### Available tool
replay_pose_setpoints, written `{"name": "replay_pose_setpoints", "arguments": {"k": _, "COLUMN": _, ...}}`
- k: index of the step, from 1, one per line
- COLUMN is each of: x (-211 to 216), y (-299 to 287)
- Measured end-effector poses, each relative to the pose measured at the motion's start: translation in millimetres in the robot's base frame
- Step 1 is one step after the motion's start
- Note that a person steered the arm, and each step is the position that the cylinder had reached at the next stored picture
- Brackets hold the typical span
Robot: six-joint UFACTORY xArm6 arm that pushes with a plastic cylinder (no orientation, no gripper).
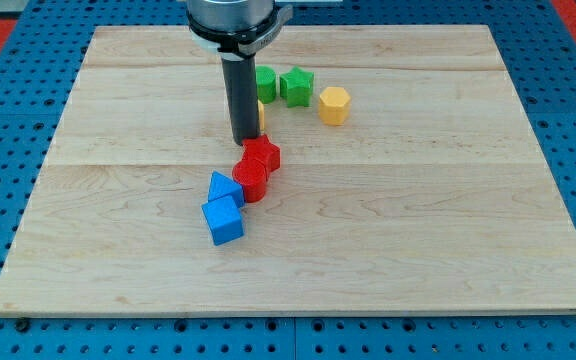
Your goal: Push the red circle right to the red star
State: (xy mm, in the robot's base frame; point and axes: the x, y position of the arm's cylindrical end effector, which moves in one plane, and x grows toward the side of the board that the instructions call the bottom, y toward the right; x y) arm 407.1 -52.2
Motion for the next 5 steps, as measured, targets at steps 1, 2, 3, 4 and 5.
{"name": "replay_pose_setpoints", "arguments": {"k": 1, "x": 0.0, "y": 0.0}}
{"name": "replay_pose_setpoints", "arguments": {"k": 2, "x": 0.0, "y": -21.0}}
{"name": "replay_pose_setpoints", "arguments": {"k": 3, "x": 0.0, "y": -38.6}}
{"name": "replay_pose_setpoints", "arguments": {"k": 4, "x": 8.8, "y": -21.5}}
{"name": "replay_pose_setpoints", "arguments": {"k": 5, "x": 9.5, "y": -12.3}}
